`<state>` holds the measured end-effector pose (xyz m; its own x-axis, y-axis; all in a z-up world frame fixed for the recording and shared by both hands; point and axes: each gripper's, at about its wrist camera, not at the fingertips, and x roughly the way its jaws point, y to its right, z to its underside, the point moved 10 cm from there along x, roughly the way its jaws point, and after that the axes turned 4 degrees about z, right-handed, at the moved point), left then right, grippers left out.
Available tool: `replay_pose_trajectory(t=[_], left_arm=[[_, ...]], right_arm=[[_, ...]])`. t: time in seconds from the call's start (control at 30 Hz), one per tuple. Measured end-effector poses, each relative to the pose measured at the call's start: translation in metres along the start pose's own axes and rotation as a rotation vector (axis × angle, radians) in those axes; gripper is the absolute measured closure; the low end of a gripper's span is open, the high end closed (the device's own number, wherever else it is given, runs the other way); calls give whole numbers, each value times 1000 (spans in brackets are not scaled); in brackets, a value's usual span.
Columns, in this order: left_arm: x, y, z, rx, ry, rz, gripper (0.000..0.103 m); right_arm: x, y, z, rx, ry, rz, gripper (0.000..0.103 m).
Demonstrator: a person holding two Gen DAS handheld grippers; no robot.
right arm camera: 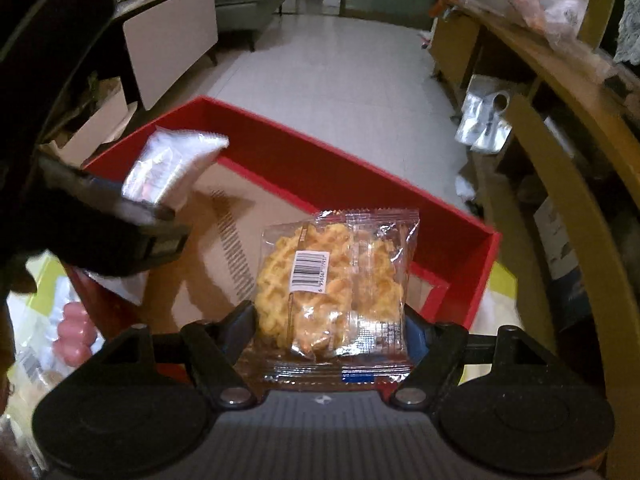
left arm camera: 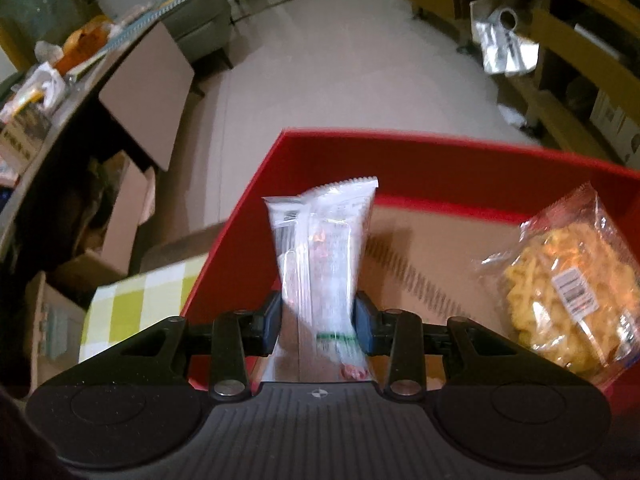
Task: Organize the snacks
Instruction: 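Lower both packs into the red box and open both tools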
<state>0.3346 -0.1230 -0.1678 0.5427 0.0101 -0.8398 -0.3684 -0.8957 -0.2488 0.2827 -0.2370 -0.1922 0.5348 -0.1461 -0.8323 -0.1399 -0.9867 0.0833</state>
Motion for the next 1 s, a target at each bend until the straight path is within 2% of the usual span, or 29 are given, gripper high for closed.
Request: replay_pose_trajectory(t=[0.1, 0.2, 0.47, 0.53, 0.57, 0.63, 0.67, 0.73, 1.0], left_arm=[[1, -4, 13, 7, -35, -8, 57], [-6, -8, 25, 36, -32, -21, 55], [-28, -5, 47, 51, -62, 14, 53], [-29, -4, 51, 34, -85, 37, 52], [-29, -5, 52, 34, -88, 36, 50], [-31, -9, 48, 35, -77, -9, 29], [-33, -10, 45, 33, -65, -17, 26], [-38, -12, 39, 25, -45, -23, 26], [-60, -11, 27, -3, -3, -21, 18]], right_arm=[[1, 0, 2, -19, -5, 16, 23], [2, 0, 2, -27, -17, 27, 23], [4, -1, 11, -105, -56, 79, 22], [2, 0, 11, -99, -63, 75, 18], [0, 1, 10, -88, -57, 70, 17], [-7, 4, 4, -66, -34, 68, 15], [-11, 6, 1, -60, -19, 75, 14], [-19, 8, -5, -54, 9, 80, 9], [-44, 15, -12, -24, 54, 98, 8]])
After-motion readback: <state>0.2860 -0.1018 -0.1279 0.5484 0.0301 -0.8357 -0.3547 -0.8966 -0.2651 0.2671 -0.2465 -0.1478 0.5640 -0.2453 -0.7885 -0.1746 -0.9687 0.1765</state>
